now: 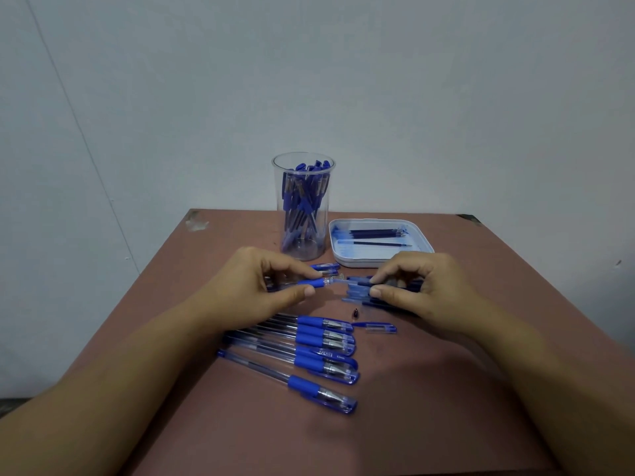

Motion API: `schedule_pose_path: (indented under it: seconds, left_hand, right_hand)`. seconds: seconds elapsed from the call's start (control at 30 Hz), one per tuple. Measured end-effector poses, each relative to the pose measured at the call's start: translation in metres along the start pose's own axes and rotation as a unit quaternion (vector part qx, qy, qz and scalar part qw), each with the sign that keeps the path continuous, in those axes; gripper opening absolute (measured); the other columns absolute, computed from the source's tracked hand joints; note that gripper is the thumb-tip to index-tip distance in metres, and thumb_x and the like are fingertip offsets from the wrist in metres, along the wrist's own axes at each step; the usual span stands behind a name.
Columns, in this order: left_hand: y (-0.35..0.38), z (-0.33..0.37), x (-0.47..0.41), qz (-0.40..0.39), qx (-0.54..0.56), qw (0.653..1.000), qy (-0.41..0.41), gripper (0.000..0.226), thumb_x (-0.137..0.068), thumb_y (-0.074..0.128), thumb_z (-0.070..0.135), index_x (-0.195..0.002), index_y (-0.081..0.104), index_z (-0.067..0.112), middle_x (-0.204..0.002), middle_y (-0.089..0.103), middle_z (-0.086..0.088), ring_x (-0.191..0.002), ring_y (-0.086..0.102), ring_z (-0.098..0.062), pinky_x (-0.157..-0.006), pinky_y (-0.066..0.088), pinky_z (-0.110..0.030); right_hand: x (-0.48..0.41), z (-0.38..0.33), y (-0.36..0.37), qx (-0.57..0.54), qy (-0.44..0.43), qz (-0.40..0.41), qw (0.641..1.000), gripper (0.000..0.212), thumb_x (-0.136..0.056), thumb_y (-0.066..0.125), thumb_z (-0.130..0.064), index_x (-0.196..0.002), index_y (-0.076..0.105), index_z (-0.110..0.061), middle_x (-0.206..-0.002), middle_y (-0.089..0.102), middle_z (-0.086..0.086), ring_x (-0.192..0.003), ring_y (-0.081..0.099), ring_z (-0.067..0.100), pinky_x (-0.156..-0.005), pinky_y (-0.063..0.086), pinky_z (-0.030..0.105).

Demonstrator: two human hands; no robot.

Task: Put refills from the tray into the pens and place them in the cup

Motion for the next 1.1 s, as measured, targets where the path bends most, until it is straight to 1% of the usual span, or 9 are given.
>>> schedule_pose_path:
  seconds: [0.27,0.37,0.47,0.63,0.77,0.83,0.9,0.97,1.1]
  left_hand:
    - [-0.001,0.001,0.000,0.002,-0.015,1.000,-0.002,0.022,-0.081,0.077,0.024,-0.097,0.074,0.039,-0.074,0.072,0.015,-0.054,0.053,0.000,-0.055,0.041,-0.012]
    - [0.001,0.001,0.000,-0.006,0.005,1.000,-0.006,0.020,-0.080,0.077,0.025,-0.095,0.074,0.039,-0.073,0.072,0.012,-0.053,0.052,0.000,-0.053,0.041,-0.013]
    - [0.005,0.005,0.001,-0.027,-0.008,1.000,-0.003,0.020,-0.081,0.077,0.022,-0.095,0.075,0.035,-0.073,0.072,0.018,-0.055,0.057,0.004,-0.054,0.040,-0.008]
    - [0.012,0.010,0.003,-0.045,-0.025,0.999,0.002,0.019,-0.081,0.078,0.021,-0.098,0.076,0.028,-0.070,0.069,0.025,-0.055,0.057,0.008,-0.054,0.038,-0.005]
    - [0.008,0.011,0.002,-0.034,-0.024,0.999,0.010,0.020,-0.081,0.077,0.025,-0.097,0.074,0.037,-0.071,0.068,0.025,-0.055,0.057,0.005,-0.053,0.039,-0.008]
    - [0.004,0.010,0.002,-0.021,-0.019,1.000,0.011,0.022,-0.081,0.077,0.024,-0.096,0.074,0.039,-0.070,0.069,0.021,-0.054,0.054,0.002,-0.053,0.038,-0.009]
    - [0.001,0.007,0.001,-0.009,-0.015,1.000,0.011,0.022,-0.081,0.076,0.026,-0.096,0.073,0.042,-0.072,0.070,0.015,-0.054,0.052,0.000,-0.052,0.039,-0.013]
    - [0.000,0.005,0.001,-0.004,-0.017,1.000,0.010,0.022,-0.081,0.076,0.030,-0.095,0.072,0.047,-0.076,0.072,0.010,-0.056,0.054,-0.003,-0.054,0.042,-0.016]
    - [0.004,0.006,0.001,-0.018,-0.021,1.000,0.011,0.023,-0.081,0.077,0.025,-0.096,0.073,0.042,-0.076,0.072,0.019,-0.056,0.056,0.002,-0.054,0.041,-0.012]
  right_hand:
    - [-0.001,0.000,0.002,0.020,-0.005,-0.005,1.000,0.016,-0.077,0.079,-0.022,-0.079,0.072,-0.035,-0.078,0.068,-0.007,-0.067,0.058,0.015,-0.064,0.052,0.033]
    - [-0.001,-0.002,0.003,0.030,-0.013,-0.009,0.999,0.016,-0.078,0.079,-0.019,-0.080,0.072,-0.033,-0.077,0.068,-0.007,-0.067,0.057,0.013,-0.060,0.050,0.024]
    - [-0.001,-0.008,0.005,0.065,-0.035,-0.018,0.997,0.009,-0.077,0.080,-0.019,-0.083,0.076,-0.024,-0.077,0.069,-0.009,-0.072,0.061,0.007,-0.063,0.048,0.014]
    - [0.000,-0.014,0.014,0.088,-0.059,-0.031,0.994,0.010,-0.079,0.078,-0.028,-0.088,0.076,-0.029,-0.079,0.067,-0.014,-0.077,0.063,0.008,-0.065,0.051,0.026]
    - [0.001,-0.018,0.015,0.070,-0.064,-0.045,0.994,0.021,-0.082,0.073,-0.039,-0.103,0.073,-0.035,-0.087,0.067,-0.013,-0.084,0.063,0.009,-0.071,0.051,0.022]
    - [0.001,-0.020,0.007,0.068,-0.068,-0.019,0.995,0.025,-0.081,0.073,-0.034,-0.106,0.069,-0.038,-0.088,0.066,-0.016,-0.084,0.062,0.007,-0.072,0.047,0.015]
    - [0.002,-0.017,-0.002,0.055,-0.050,0.011,0.997,0.024,-0.080,0.072,-0.028,-0.098,0.065,-0.041,-0.085,0.065,-0.019,-0.082,0.062,0.005,-0.071,0.044,0.010]
    - [0.001,-0.014,-0.003,0.052,-0.039,0.016,0.998,0.022,-0.082,0.075,-0.017,-0.090,0.065,-0.035,-0.082,0.067,-0.016,-0.080,0.062,0.005,-0.069,0.044,0.010]
    - [0.000,-0.015,0.013,0.059,-0.050,-0.016,0.997,0.011,-0.085,0.073,-0.017,-0.094,0.074,-0.024,-0.085,0.067,-0.011,-0.081,0.062,0.007,-0.069,0.045,0.012]
Point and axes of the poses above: each hand's wrist, its own x-axis away from the middle knuckle, its own y-axis out of the palm, z = x × y, the point moved 10 cm from there along -x, towards the middle knuckle
